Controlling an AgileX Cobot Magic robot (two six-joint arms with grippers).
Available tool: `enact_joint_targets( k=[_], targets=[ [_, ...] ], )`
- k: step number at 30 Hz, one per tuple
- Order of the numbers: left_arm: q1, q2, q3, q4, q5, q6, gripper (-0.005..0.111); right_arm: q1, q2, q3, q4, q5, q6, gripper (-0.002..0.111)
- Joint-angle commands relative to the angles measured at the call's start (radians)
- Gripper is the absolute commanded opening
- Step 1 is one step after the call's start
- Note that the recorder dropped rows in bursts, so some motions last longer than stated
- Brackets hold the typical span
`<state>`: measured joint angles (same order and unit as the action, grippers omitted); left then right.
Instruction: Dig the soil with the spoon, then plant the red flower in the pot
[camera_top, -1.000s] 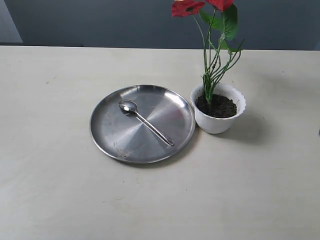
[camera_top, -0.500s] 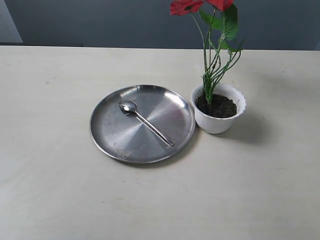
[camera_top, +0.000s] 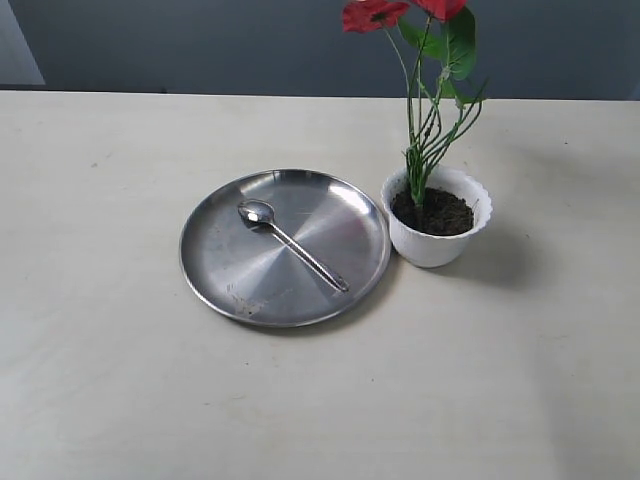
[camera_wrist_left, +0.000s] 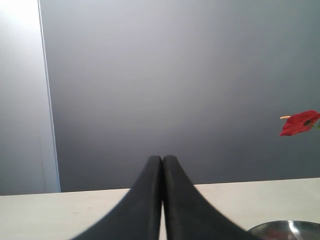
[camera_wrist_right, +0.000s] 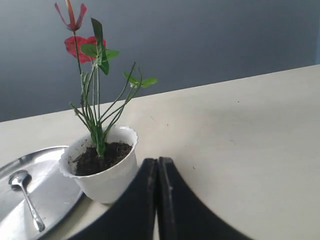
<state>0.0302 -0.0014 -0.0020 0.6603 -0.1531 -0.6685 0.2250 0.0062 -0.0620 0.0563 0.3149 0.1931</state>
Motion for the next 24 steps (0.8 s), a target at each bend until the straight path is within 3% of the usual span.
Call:
enact_joint_targets(
  k=[1,24],
  targets=[
    [-0.004,0.001,0.002,-0.001,-0.004,-0.002,0.0,-0.005,-0.006,0.06,-0.021,-0.117,0.017,0.0],
    [-0.004,0.001,0.002,-0.001,-0.004,-0.002,0.0,-0.005,-0.006,0.062,-0.048,-0.05,0.025,0.0]
  ],
)
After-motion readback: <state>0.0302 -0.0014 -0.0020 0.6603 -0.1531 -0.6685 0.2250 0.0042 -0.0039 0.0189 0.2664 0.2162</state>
